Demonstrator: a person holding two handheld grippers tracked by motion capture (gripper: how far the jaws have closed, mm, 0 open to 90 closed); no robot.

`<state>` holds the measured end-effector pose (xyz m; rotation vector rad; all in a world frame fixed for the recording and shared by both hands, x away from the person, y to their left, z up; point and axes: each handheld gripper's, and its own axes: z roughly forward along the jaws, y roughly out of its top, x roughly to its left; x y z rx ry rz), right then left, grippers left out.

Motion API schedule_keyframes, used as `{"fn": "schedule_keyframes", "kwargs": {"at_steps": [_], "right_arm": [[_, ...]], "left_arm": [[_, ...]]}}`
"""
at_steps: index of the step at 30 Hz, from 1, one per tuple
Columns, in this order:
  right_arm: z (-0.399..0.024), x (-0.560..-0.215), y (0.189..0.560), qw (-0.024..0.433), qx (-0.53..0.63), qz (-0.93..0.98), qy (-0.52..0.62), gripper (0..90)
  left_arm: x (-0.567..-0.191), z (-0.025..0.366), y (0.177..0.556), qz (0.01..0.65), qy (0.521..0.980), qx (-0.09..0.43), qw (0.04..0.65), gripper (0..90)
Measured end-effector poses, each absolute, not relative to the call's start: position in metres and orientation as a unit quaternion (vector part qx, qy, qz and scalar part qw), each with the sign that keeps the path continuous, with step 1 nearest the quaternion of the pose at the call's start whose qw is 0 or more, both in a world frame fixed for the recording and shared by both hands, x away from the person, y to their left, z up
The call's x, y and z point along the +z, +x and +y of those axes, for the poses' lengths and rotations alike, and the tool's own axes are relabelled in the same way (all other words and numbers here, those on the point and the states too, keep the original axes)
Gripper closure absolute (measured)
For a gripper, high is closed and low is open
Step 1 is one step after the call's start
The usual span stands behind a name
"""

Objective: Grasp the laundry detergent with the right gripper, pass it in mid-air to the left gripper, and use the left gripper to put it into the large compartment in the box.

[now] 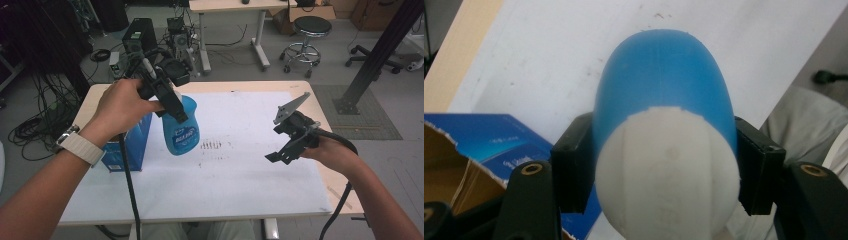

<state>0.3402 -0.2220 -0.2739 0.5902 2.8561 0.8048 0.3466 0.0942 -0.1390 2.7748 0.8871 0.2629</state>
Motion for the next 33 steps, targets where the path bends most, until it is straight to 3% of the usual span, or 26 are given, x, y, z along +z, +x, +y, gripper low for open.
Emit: {"fn": "schedule_keyframes", "kwargs": {"at_steps": [33], "right_arm": [[-0.245, -0.278, 0.356, 0.062, 0.209, 0.952, 0.214, 4.2]], "left_arm": [[-0.079, 0.173, 0.376, 0.51, 0.841, 0.131, 0.121, 38.4]]}}
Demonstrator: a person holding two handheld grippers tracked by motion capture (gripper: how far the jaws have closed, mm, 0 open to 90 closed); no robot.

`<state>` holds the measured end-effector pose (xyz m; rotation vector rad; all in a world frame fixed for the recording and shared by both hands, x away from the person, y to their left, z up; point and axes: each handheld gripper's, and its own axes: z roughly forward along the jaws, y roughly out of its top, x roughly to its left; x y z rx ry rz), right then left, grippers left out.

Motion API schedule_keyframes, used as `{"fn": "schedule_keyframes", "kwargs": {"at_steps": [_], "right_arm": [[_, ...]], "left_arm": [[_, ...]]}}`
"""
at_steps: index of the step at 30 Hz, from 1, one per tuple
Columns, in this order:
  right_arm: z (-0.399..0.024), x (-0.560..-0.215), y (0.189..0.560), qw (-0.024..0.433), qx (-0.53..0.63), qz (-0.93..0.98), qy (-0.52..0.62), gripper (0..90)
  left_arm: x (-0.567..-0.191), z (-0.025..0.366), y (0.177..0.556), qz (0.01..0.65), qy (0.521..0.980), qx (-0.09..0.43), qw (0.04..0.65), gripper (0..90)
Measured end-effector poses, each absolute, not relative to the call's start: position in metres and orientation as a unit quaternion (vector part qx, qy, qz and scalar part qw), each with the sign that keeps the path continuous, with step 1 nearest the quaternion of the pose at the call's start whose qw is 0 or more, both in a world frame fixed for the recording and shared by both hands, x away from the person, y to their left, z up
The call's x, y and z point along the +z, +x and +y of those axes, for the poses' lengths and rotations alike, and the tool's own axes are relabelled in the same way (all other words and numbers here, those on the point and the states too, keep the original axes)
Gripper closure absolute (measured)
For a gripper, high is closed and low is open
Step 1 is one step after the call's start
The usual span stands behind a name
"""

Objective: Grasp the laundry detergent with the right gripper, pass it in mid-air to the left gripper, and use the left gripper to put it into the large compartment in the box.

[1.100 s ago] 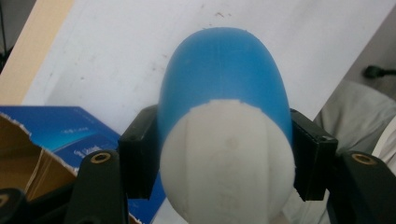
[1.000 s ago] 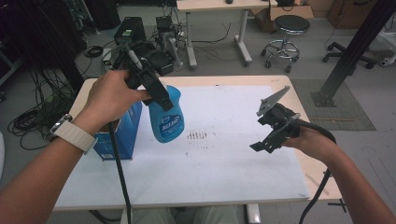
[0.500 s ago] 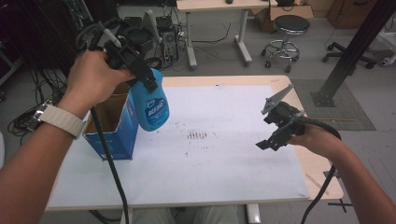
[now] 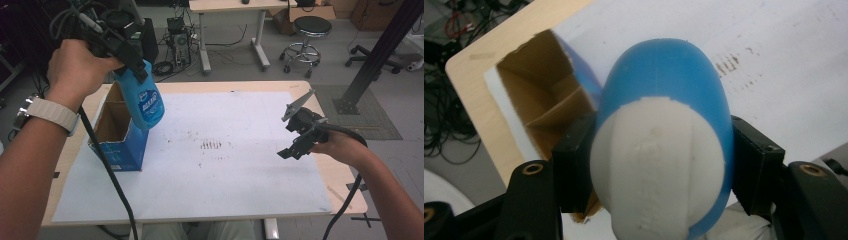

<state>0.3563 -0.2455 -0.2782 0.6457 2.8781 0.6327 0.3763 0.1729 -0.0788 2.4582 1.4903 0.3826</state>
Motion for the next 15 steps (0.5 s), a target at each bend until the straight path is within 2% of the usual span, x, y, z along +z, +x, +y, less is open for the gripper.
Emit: {"fn": "schedule_keyframes", "kwargs": {"at_steps": [15], "right_arm": [[-0.242, -0.278, 0.36, 0.06, 0.208, 0.953, 0.211, 4.3]], "left_arm": [[-0.061, 0.214, 0.384, 0.588, 0.785, 0.149, 0.121, 38.4]]}}
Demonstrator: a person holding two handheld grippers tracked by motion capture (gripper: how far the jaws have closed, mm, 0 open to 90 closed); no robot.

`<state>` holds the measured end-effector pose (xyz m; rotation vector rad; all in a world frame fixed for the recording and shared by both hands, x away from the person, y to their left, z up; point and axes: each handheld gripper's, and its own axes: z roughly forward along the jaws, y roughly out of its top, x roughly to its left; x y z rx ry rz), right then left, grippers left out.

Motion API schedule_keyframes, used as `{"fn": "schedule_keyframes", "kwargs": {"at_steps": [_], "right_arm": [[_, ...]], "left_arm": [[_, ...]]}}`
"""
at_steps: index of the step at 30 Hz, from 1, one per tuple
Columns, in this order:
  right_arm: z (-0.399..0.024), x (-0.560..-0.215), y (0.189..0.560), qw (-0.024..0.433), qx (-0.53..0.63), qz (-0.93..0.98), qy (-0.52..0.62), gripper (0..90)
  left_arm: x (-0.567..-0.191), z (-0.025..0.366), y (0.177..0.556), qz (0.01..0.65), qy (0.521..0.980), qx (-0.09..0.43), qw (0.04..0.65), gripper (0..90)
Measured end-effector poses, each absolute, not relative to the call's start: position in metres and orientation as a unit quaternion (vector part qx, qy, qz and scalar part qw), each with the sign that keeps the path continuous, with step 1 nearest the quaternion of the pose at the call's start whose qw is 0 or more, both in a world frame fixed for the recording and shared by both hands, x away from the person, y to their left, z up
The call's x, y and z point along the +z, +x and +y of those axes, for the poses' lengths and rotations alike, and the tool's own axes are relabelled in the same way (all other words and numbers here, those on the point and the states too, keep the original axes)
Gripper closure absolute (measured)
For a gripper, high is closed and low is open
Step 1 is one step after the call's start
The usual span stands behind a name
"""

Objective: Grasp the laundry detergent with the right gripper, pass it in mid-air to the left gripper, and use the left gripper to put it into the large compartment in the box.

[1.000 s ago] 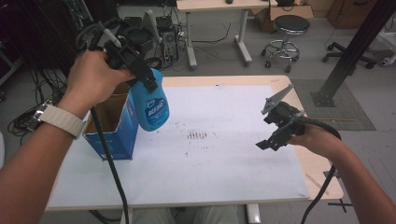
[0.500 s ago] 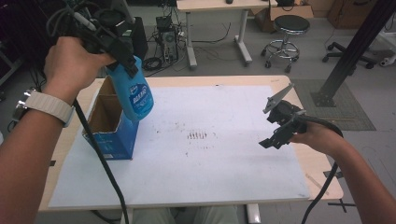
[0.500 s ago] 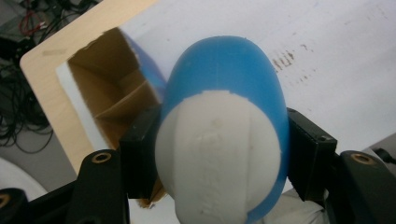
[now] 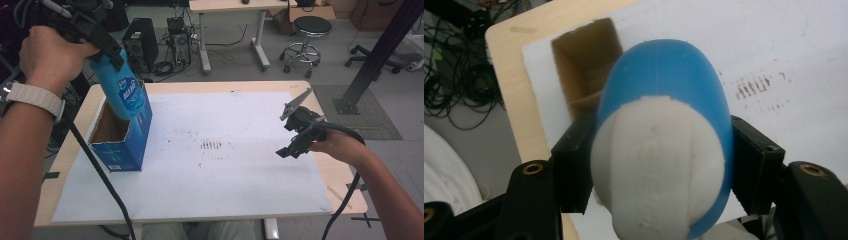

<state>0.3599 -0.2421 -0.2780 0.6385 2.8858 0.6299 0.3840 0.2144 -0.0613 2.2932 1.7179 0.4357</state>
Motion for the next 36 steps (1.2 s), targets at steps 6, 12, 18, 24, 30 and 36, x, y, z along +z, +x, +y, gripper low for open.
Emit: {"fn": "schedule_keyframes", "kwargs": {"at_steps": [6, 12, 18, 24, 30, 36], "right_arm": [[-0.241, -0.279, 0.361, 0.058, 0.206, 0.954, 0.211, 4.3], [-0.24, -0.279, 0.362, 0.058, 0.204, 0.955, 0.21, 4.3], [-0.241, -0.279, 0.362, 0.058, 0.204, 0.954, 0.213, 4.3], [-0.242, -0.28, 0.362, 0.059, 0.204, 0.953, 0.215, 4.4], [-0.243, -0.281, 0.362, 0.059, 0.206, 0.952, 0.217, 4.4], [-0.243, -0.283, 0.361, 0.058, 0.203, 0.952, 0.221, 4.5]], "left_arm": [[-0.061, 0.232, 0.387, 0.613, 0.766, 0.153, 0.119, 38.4], [-0.067, 0.246, 0.387, 0.632, 0.748, 0.162, 0.118, 38.3], [-0.079, 0.254, 0.389, 0.639, 0.743, 0.168, 0.111, 38.3], [-0.097, 0.257, 0.392, 0.641, 0.741, 0.173, 0.097, 38.4], [-0.118, 0.262, 0.394, 0.642, 0.74, 0.176, 0.098, 38.4], [-0.145, 0.263, 0.397, 0.641, 0.74, 0.176, 0.1, 38.4]]}}
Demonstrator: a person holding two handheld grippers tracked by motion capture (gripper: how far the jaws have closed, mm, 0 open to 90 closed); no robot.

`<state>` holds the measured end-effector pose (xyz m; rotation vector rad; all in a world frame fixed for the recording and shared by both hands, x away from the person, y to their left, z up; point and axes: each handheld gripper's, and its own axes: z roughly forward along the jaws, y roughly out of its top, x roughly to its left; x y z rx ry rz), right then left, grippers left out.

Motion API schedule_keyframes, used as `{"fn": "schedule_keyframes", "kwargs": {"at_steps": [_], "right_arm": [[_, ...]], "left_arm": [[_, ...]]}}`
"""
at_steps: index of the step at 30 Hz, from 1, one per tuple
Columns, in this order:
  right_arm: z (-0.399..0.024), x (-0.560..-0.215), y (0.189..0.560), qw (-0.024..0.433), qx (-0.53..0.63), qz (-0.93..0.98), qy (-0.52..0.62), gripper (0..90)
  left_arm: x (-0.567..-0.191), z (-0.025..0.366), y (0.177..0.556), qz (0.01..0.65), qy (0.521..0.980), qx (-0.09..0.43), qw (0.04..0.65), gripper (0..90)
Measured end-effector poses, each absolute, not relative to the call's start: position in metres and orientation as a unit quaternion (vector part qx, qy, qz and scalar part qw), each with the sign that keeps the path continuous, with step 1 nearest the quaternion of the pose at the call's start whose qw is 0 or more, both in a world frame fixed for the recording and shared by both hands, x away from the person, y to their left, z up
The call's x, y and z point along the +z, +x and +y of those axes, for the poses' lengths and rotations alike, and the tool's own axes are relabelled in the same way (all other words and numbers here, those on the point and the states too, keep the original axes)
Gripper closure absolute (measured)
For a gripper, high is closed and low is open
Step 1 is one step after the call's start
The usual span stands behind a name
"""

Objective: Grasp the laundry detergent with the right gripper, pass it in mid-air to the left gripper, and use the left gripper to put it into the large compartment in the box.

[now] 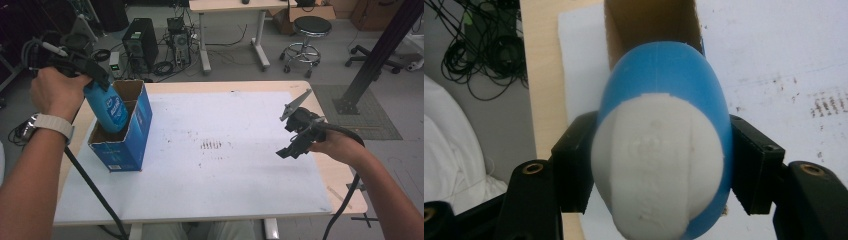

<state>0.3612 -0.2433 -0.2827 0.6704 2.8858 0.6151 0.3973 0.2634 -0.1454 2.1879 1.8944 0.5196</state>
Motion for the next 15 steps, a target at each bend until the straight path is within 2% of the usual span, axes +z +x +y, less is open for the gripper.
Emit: {"fn": "schedule_keyframes", "kwargs": {"at_steps": [15], "right_arm": [[-0.244, -0.284, 0.359, 0.057, 0.202, 0.952, 0.224, 4.5]], "left_arm": [[-0.207, 0.264, 0.402, 0.634, 0.746, 0.177, 0.1, 38.5]]}}
